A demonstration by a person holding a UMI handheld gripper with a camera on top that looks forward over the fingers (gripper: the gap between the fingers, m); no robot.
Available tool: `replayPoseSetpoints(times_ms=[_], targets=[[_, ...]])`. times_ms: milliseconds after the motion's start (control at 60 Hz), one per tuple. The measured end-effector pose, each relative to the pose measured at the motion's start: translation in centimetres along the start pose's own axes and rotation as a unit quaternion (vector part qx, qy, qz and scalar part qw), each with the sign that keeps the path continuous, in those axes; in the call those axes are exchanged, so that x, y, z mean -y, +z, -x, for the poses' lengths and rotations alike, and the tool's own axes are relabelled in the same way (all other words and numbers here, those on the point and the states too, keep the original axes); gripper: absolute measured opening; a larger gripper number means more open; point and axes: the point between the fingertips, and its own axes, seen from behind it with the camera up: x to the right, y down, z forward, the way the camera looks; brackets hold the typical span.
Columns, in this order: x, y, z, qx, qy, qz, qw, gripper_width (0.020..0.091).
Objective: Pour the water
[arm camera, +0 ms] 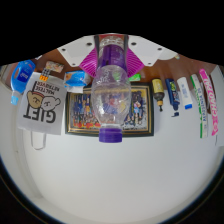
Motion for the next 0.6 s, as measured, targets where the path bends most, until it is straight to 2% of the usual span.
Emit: replayPoseSetpoints(times_ms=[100,283,300,333,433,517,550,600], targets=[[-4.5,1.0,-0.5,0.008,-0.02,0.022,1.0,0.0326],[-10.0,1.4,-0.3,0.016,-0.01,0.051,0.999,0.0337],[-9.2,1.3,-0.3,0.014,-0.007,0.035,0.999,0.0337],[-9.5,1.1,-0.3,0.012,-0.002,0.034,0.999,0.0345],[-9.5,0.9,-0.6,0.004,0.011,0.028,1.0,0.044],[-9.8,1.0,-0.6,0.005,0.012,0.044,0.999,0.0512],[-10.1,0.9,-0.6,0.007,0.013,0.058,0.998,0.0582],[-10.1,0.6,-0.2,0.013,0.017,0.07,0.997,0.0762]])
